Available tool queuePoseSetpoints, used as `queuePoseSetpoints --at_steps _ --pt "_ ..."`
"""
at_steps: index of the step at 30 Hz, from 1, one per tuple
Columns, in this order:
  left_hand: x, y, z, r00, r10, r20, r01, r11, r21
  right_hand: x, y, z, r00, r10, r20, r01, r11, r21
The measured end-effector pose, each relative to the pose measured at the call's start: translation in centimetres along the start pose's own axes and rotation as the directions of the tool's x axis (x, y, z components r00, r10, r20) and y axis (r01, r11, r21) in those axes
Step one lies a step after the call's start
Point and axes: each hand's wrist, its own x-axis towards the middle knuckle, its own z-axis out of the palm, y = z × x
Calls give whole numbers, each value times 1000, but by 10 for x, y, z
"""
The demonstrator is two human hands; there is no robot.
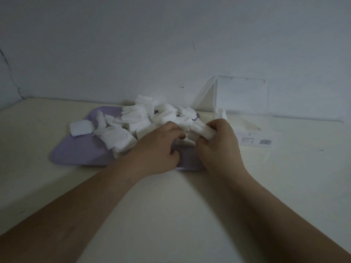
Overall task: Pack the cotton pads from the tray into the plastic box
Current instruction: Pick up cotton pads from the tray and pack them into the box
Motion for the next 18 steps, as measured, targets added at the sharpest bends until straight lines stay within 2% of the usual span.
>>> queuePoseSetpoints --at_steps 2,7,12,15,18 --pt "3 3 0 997 60 53 -62 998 26 0 -1 2 999 41 2 -41 998 46" --pt "0 -3 6 986 -147 -73 135 980 -148 0 9 1 995 98 -3 -97 989 112" --pt "1 -10 7 980 -173 -99 162 981 -111 0 12 1 991 130 18 -132 981 143" --pt "4 -12 3 978 -209 9 209 976 -55 -1 11 1 990 136 33 -139 977 160" --pt "4 -10 -7 957 -229 176 253 959 -129 -2 10 0 986 157 50 -164 966 202"
